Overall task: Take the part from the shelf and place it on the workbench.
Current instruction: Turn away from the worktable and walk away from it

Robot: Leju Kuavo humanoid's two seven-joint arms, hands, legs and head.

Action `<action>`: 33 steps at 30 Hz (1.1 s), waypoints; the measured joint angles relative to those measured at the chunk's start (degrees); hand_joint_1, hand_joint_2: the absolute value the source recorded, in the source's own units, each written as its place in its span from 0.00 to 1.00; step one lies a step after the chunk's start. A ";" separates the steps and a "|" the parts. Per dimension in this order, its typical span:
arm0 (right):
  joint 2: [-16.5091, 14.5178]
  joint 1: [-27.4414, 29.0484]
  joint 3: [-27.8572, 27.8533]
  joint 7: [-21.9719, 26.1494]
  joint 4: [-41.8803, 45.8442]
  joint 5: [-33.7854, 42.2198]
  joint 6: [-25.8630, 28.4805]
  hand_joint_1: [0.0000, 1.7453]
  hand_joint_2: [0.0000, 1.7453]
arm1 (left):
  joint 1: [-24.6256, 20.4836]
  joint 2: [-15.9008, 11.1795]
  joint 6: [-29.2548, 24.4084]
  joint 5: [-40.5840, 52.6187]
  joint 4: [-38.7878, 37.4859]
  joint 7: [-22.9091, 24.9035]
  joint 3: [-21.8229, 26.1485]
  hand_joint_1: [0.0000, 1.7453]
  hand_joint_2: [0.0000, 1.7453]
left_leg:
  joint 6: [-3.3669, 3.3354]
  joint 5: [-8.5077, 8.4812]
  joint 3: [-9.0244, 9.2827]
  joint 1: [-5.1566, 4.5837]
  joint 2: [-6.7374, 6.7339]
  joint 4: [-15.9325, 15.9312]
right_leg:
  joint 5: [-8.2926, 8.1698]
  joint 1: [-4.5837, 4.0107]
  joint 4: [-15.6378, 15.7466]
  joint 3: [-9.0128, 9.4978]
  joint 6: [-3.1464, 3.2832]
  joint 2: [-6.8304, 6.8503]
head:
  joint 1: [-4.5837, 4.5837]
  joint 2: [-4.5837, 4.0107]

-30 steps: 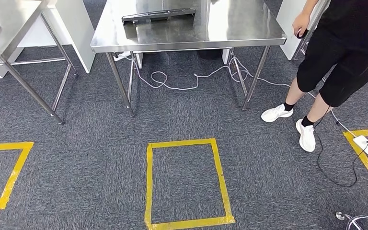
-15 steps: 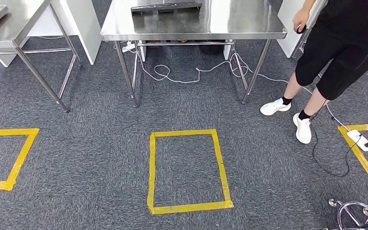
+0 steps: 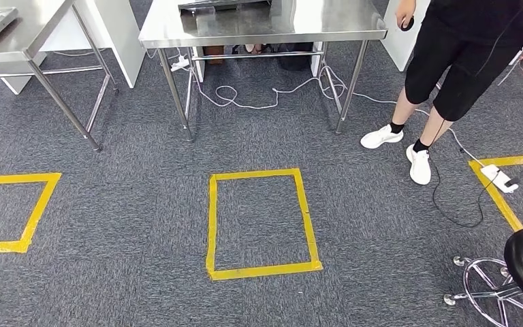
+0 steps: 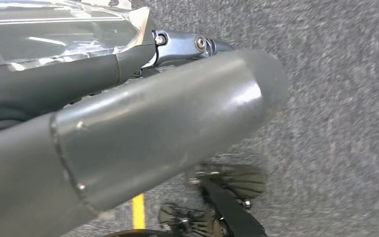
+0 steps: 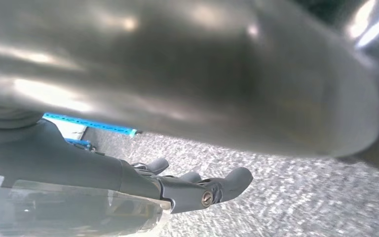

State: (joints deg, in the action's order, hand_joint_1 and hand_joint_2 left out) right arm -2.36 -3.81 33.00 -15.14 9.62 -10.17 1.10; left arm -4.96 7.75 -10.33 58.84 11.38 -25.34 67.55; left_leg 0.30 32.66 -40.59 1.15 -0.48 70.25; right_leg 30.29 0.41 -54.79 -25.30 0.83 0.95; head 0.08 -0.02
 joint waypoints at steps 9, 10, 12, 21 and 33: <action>-0.09 -0.37 -0.01 0.48 0.02 -0.18 -0.03 0.00 0.00 | -0.17 0.00 -1.19 0.70 -0.01 -1.46 -0.04 0.00 0.00 | -2.49 -2.38 14.85 -0.91 0.18 -13.52 | -4.43 -1.23 -1.48 -5.94 -1.16 0.19 | 0.04 0.00; -0.05 -0.38 -0.02 0.50 0.02 -0.15 -0.02 0.00 0.00 | -0.18 0.02 -1.19 0.84 -0.03 -1.49 -0.05 0.00 0.00 | -2.73 -2.47 14.75 -0.86 -0.01 -14.37 | -4.72 -1.21 -1.60 -6.41 -1.50 0.22 | 0.03 0.00; 0.04 -0.38 -0.02 0.67 0.02 -0.01 0.03 0.00 0.00 | -0.12 0.05 -1.17 1.17 -0.05 -1.48 -0.07 0.00 0.00 | -3.37 -3.31 14.10 -0.65 -0.46 -15.54 | -3.63 -1.20 -3.54 -7.90 -1.74 -0.03 | -0.10 0.00; 0.19 -0.34 -0.08 0.89 0.01 0.43 0.05 0.00 0.00 | 0.06 0.20 -1.27 1.68 -0.10 -1.15 -0.08 0.00 0.00 | -3.01 -5.19 11.70 -0.91 -4.19 -14.87 | -0.19 0.50 -4.35 -2.85 -4.50 2.21 | -0.47 0.00; -0.07 -0.03 -0.08 0.85 0.00 0.09 -0.01 0.00 0.00 | 0.09 0.21 -1.73 1.94 -0.12 -0.70 -0.08 0.00 0.00 | -0.96 2.87 4.18 -0.63 0.31 2.34 | -2.90 0.25 -1.35 -4.15 -0.55 -2.13 | -0.28 0.00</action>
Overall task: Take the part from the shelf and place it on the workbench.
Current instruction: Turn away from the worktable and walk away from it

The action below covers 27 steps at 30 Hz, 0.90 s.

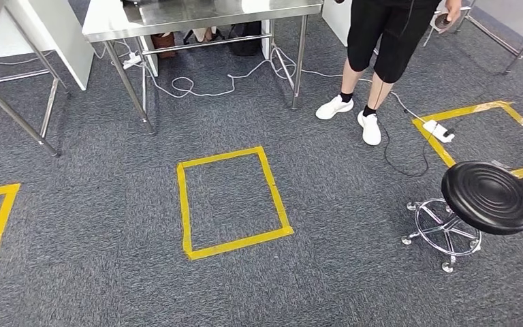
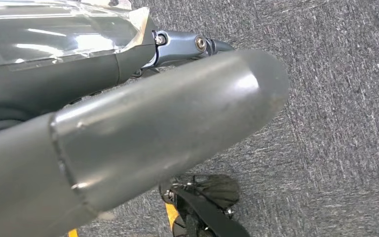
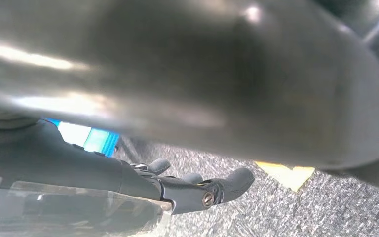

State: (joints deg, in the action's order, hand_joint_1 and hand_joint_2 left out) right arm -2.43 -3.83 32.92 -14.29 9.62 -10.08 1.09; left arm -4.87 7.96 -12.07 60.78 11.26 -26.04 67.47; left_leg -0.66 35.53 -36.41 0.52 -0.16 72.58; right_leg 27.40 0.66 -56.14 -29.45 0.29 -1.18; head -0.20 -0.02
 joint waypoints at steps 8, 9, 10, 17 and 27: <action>-0.26 -0.35 0.00 -0.09 -0.01 -0.07 -0.08 0.00 0.00 | -0.06 -0.01 -0.05 0.28 0.01 -0.10 -0.02 0.00 0.00 | -1.75 -7.12 7.66 -0.24 3.10 -16.26 | -1.27 -0.28 -0.34 -1.77 -2.00 -4.14 | -0.05 0.00; -0.19 -0.35 -0.01 -0.18 -0.03 -0.05 -0.12 0.00 0.00 | -0.09 0.03 -0.07 0.36 0.01 -0.15 -0.02 0.00 0.00 | -2.07 -7.45 7.59 -0.15 2.38 -16.57 | -0.75 -0.37 -1.27 -2.43 -2.10 -3.57 | -0.12 0.00; -0.13 -0.39 -0.01 -0.26 -0.04 -0.03 -0.16 0.00 0.00 | -0.11 0.07 -0.11 0.42 0.01 -0.20 -0.02 0.00 0.00 | -2.37 -7.78 7.50 -0.02 1.61 -16.88 | 0.38 -0.51 -3.20 -3.45 -1.99 -2.60 | -0.27 0.00; 0.09 -0.61 -0.03 -0.54 0.00 0.07 -0.22 0.00 0.00 | 0.09 0.05 -0.46 0.42 -0.01 -0.15 -0.01 0.00 0.00 | -2.73 -8.20 6.77 -0.38 -4.07 -16.91 | 4.35 -0.46 -9.28 -2.16 -3.15 1.78 | -0.90 0.00; 0.03 0.04 -0.03 -1.01 -0.02 -0.06 -0.27 0.00 0.00 | -0.13 0.15 -0.49 0.34 -0.01 -0.18 -0.01 0.00 0.00 | -0.04 -2.17 2.62 -0.21 -1.09 -7.31 | 0.54 0.03 1.90 2.27 -0.07 1.89 | -0.63 0.00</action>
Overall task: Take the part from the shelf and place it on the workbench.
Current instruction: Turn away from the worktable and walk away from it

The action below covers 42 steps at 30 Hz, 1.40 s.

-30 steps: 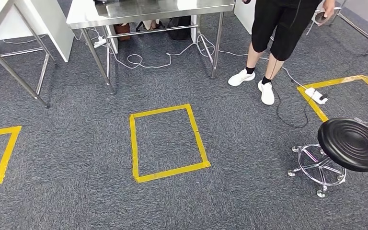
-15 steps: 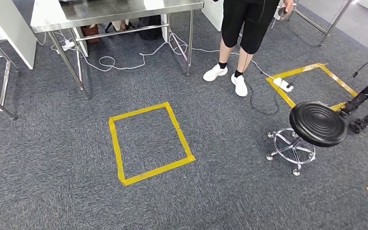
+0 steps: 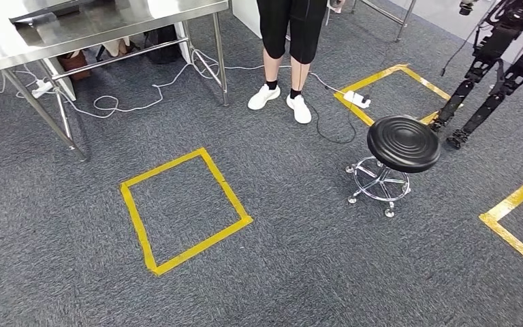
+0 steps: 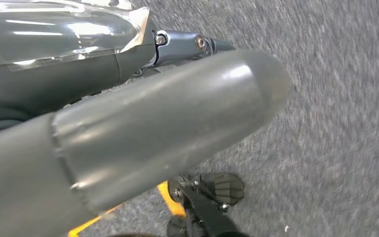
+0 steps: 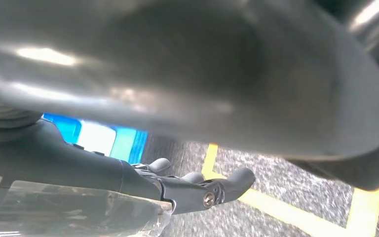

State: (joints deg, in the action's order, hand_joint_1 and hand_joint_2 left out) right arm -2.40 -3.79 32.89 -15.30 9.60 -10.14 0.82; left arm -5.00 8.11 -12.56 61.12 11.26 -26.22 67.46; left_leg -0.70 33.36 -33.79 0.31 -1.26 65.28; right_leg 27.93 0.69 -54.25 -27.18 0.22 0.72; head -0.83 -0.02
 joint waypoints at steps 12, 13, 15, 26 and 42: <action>-0.21 -0.47 0.00 0.04 0.00 0.02 -0.03 0.00 0.00 | 0.21 0.18 -0.01 0.08 -0.02 0.27 -0.01 0.00 0.00 | -0.37 -5.03 3.48 1.34 4.61 -7.65 | -0.17 -0.04 -2.64 -3.53 -2.20 -6.92 | 0.07 0.00; -0.17 -0.47 0.00 0.04 -0.01 0.03 -0.03 0.00 0.00 | 0.17 0.24 -0.02 0.08 -0.02 0.27 -0.01 0.00 0.00 | -0.83 -5.28 3.57 1.37 3.80 -7.90 | 0.49 -0.09 -3.87 -4.16 -2.25 -5.90 | -0.09 0.00; -0.08 -0.58 0.00 0.08 -0.01 0.04 -0.04 0.00 0.00 | 0.15 0.29 -0.03 0.08 -0.01 0.26 0.00 0.00 0.00 | -1.46 -5.60 3.69 1.28 2.11 -8.15 | 3.29 -0.13 -9.37 -6.81 -1.89 -2.92 | -0.41 0.00; 0.19 -0.21 -0.02 -0.02 0.02 0.05 -0.08 0.00 0.00 | 0.07 0.37 -0.05 0.09 -0.02 0.30 0.01 0.00 0.00 | -0.52 -5.56 3.71 0.17 -5.10 -7.95 | 0.50 -0.67 -1.96 -2.23 -1.79 2.17 | -0.44 -0.01; -0.38 -0.57 -0.11 -0.01 0.02 0.43 -0.43 0.00 0.00 | 0.18 0.37 0.10 0.80 -0.02 0.32 -0.04 0.00 0.00 | -0.03 -4.64 3.47 0.92 5.13 -6.89 | -1.26 -0.40 -2.94 -4.32 -1.23 -7.09 | -0.34 0.00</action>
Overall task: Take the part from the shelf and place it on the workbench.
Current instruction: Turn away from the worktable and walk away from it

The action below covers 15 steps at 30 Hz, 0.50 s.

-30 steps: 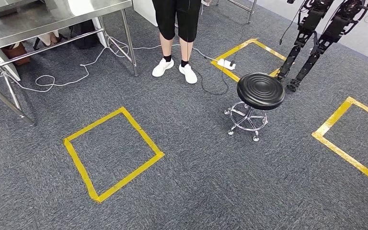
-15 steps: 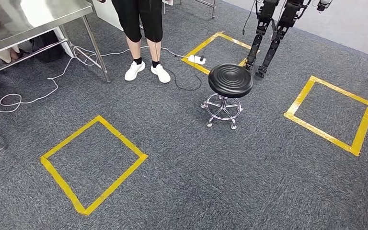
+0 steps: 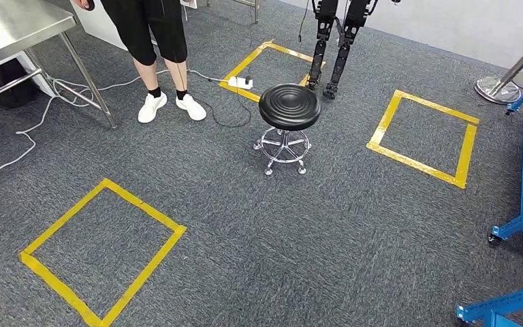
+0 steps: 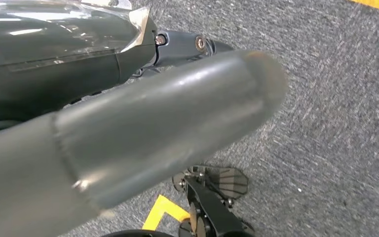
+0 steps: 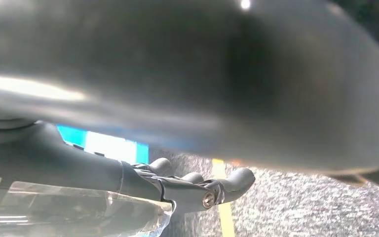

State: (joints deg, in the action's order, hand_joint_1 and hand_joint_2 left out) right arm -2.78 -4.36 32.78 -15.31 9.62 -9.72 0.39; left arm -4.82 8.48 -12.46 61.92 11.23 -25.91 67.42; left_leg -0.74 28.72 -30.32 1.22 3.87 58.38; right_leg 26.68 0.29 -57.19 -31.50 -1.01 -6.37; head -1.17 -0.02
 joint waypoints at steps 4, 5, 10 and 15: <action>0.19 -0.01 -0.04 0.00 -0.01 0.09 0.00 0.00 0.00 | -0.08 0.20 0.06 0.07 0.02 0.02 -0.10 0.00 0.00 | -1.72 -0.78 0.04 0.19 -3.09 -0.89 | 2.38 -0.09 -4.75 -2.73 -0.41 3.29 | -0.34 0.01; 0.21 -0.11 -0.04 0.02 -0.01 0.09 0.00 0.00 0.00 | -0.02 0.19 0.01 0.07 0.02 0.03 -0.11 0.00 0.00 | -1.92 -0.80 -0.04 0.06 -3.90 -0.90 | 4.08 -0.08 -8.27 -4.35 -0.23 4.56 | -0.47 0.00; 0.43 -0.29 -0.10 -0.02 0.01 0.14 0.01 0.00 0.00 | 0.07 0.19 -0.13 0.07 0.00 0.21 -0.12 0.00 0.00 | -2.01 -0.80 -0.19 -0.17 -8.02 -0.85 | 5.17 0.30 -11.51 -3.63 -1.54 6.58 | -0.59 0.00; 0.48 0.40 -0.08 -0.08 0.00 -0.26 -0.01 0.00 0.00 | -0.03 0.19 -0.30 0.01 0.02 0.25 -0.12 0.00 0.00 | -0.76 -0.67 0.03 -0.89 -10.78 -0.74 | 2.04 -0.47 0.56 1.96 -0.75 10.20 | -0.39 0.00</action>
State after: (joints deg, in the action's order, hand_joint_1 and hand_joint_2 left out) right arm -2.29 -3.96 32.70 -15.39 9.62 -9.98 0.38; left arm -4.85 8.66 -12.76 61.92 11.25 -25.66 67.30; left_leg -1.50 28.06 -30.29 0.34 -6.91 57.65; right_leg 28.72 -0.18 -56.63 -29.54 -1.76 3.83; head -1.56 -0.02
